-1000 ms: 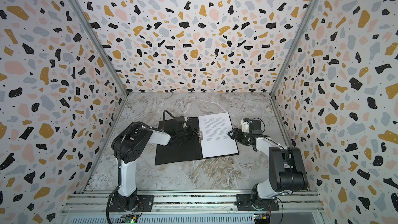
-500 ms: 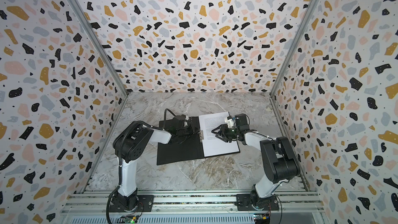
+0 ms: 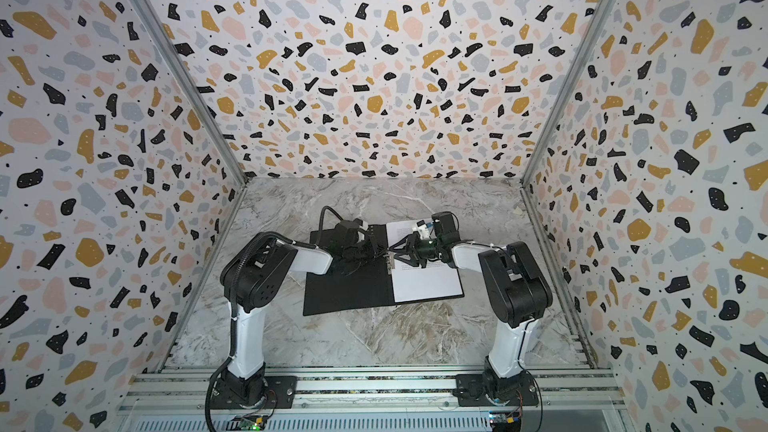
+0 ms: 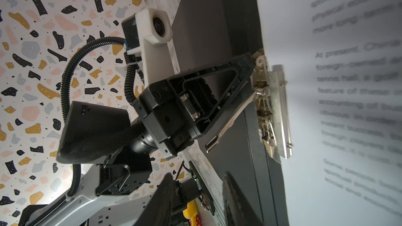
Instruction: Put the files into the folder
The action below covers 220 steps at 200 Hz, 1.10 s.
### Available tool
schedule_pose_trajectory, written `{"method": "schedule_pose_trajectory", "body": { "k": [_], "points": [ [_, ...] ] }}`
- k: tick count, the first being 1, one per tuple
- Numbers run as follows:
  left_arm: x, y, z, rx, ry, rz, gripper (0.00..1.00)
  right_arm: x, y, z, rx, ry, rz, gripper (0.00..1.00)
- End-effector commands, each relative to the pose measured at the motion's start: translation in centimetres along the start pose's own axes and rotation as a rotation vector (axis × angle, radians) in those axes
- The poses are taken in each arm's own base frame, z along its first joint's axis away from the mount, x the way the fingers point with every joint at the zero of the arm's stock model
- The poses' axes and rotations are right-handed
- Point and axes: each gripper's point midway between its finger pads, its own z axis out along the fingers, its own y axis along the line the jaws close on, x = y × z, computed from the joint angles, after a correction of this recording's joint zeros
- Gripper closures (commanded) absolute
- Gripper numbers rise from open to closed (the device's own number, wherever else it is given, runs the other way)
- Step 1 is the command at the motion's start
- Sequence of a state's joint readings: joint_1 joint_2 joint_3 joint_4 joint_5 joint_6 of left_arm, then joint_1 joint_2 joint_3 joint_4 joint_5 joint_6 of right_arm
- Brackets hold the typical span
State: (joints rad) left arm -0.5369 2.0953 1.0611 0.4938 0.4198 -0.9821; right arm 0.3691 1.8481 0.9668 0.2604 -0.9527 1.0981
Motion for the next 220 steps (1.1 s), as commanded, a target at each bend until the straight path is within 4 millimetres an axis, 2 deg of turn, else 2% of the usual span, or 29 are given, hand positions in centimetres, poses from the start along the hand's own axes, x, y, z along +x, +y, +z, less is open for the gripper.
{"method": "schedule_pose_trajectory", "body": {
  "k": [1,103,220],
  "points": [
    [1.1,1.0,0.6,-0.021,0.048,0.014,0.94,0.2,1.9,0.8,-0.033,0.028,-0.022,0.62],
    [1.2,1.2,0.6,-0.032,0.051,0.030,0.94,0.0,0.9,1.9,-0.018,0.053,-0.006,0.74],
    [1.4,1.6,0.6,-0.037,0.051,0.030,0.94,-0.4,0.4,2.3,-0.017,0.059,0.009,0.76]
  ]
}}
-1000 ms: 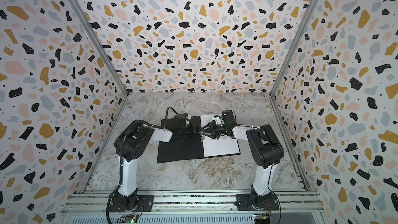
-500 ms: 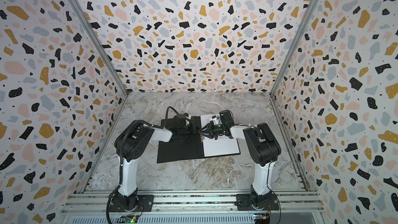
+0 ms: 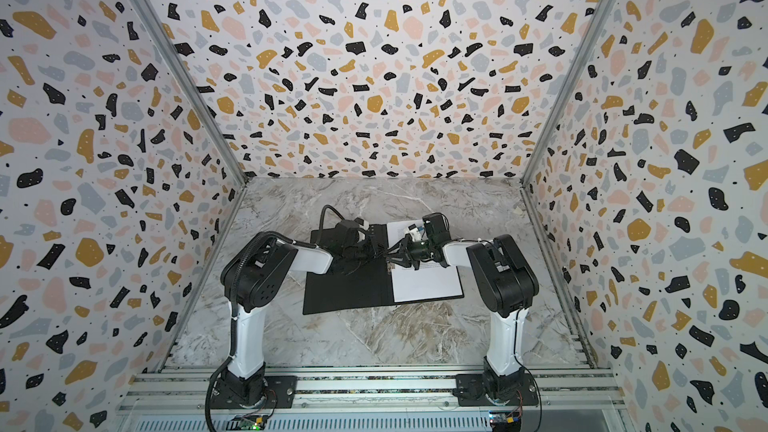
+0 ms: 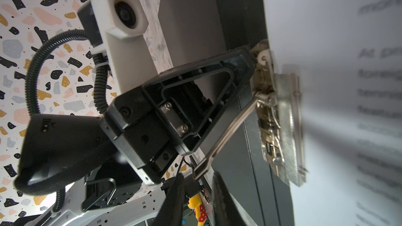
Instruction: Put the files into the folder
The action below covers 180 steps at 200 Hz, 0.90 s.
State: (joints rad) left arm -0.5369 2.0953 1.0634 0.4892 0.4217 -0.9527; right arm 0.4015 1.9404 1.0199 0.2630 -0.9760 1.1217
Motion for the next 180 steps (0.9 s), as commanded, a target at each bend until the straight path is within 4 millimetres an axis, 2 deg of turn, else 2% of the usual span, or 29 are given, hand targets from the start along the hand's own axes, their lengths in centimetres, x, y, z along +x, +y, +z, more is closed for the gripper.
{"method": "schedule_pose_trajectory", "body": {
  "k": [1,180],
  "points": [
    [1.44,1.61,0.55,-0.036,0.049,0.001,0.94,-0.53,1.47,-0.01,-0.026,-0.001,-0.033,0.76],
    [1.59,1.82,0.56,-0.044,0.056,0.013,0.94,-0.65,1.31,0.18,-0.025,0.006,-0.032,0.83]
  ]
}}
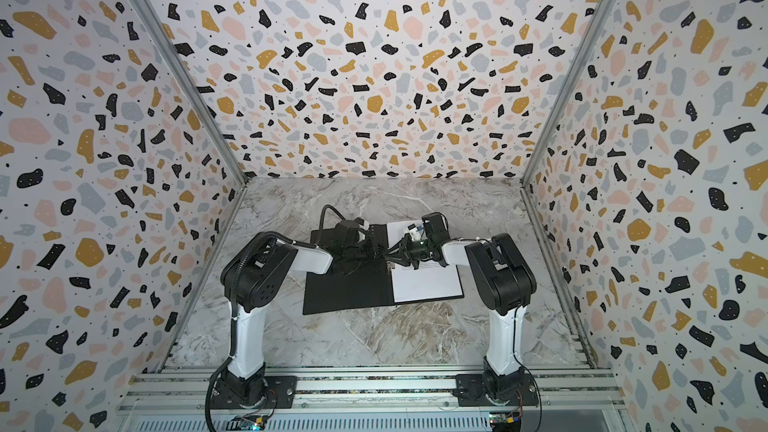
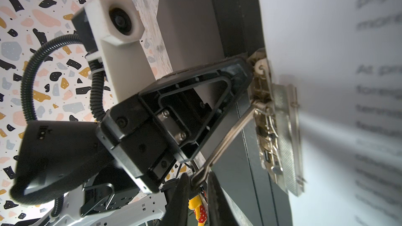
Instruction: Put the files into the folder
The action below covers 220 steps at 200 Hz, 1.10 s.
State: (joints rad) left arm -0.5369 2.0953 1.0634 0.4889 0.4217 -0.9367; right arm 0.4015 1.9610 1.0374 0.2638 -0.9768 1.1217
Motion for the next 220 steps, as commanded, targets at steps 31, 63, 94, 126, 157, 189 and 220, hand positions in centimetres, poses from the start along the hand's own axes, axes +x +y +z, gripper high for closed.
{"method": "schedule_pose_trajectory", "body": {
  "k": [31,63,94,126,157,189,220],
  "points": [
    [1.6,1.7,0.6,-0.043,0.056,-0.002,0.94,-0.1,1.2,-0.1,-0.024,0.006,-0.032,0.84],
    [1.6,1.9,0.5,-0.049,0.058,0.001,0.94,-0.2,1.2,-0.1,-0.023,0.005,-0.033,0.86],
    [1.8,2.0,0.5,-0.052,0.062,0.001,0.94,0.0,1.1,-0.1,-0.021,0.009,-0.035,0.88],
    [1.7,2.1,0.6,-0.053,0.060,0.000,0.94,0.3,0.9,-0.2,-0.021,0.012,-0.037,0.89],
    [1.7,2.2,0.6,-0.057,0.062,-0.002,0.94,0.7,0.9,-0.3,-0.020,0.018,-0.044,0.91],
    [1.7,2.2,0.6,-0.060,0.061,-0.002,0.94,1.2,0.4,-0.2,-0.013,0.033,-0.049,0.92],
    [1.8,2.3,0.6,-0.062,0.063,-0.001,0.94,2.0,-0.4,-0.2,-0.003,0.045,-0.045,0.93]
  ]
}}
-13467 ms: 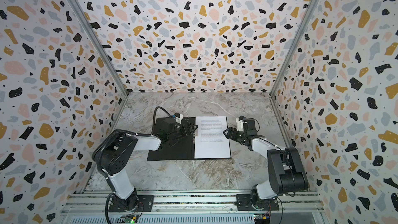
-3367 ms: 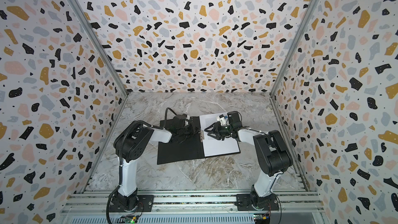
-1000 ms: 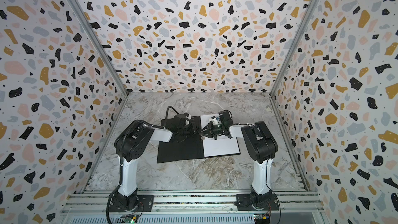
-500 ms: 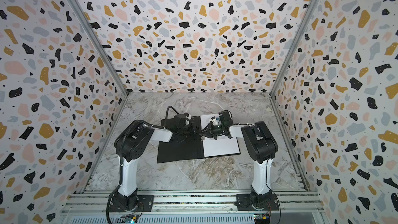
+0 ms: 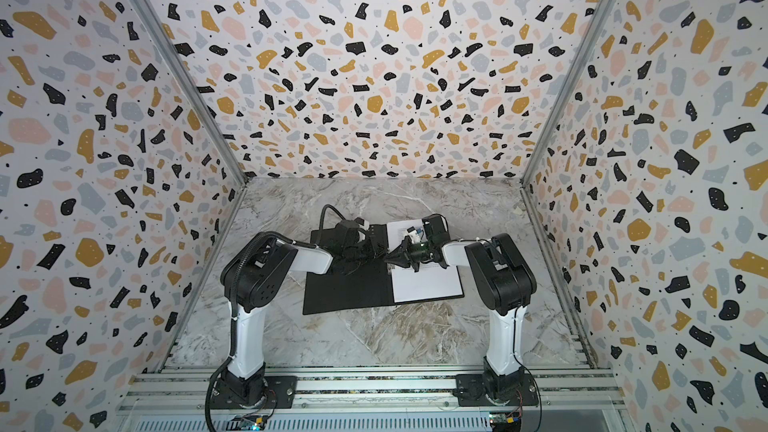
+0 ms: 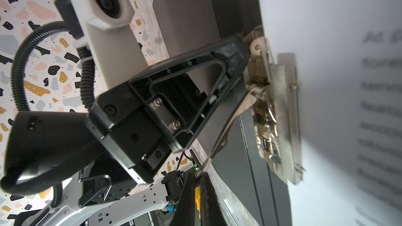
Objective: Put the files into the folder
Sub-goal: 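Push the clip lever down flat with the right gripper while left holds still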
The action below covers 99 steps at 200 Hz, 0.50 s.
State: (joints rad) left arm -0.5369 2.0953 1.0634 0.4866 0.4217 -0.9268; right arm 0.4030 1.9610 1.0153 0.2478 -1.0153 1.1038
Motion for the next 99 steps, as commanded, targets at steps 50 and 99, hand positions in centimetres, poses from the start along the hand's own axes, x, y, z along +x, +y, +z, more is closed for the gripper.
{"method": "schedule_pose_trajectory", "body": {
  "k": [50,99],
  "points": [
    [1.8,2.4,0.6,-0.066,0.064,-0.012,0.94,1.8,-1.0,-0.3,0.013,0.011,-0.050,0.96],
    [1.9,2.5,0.6,-0.069,0.066,-0.013,0.94,2.4,-1.9,-0.3,0.028,0.024,-0.071,1.00]
  ]
}}
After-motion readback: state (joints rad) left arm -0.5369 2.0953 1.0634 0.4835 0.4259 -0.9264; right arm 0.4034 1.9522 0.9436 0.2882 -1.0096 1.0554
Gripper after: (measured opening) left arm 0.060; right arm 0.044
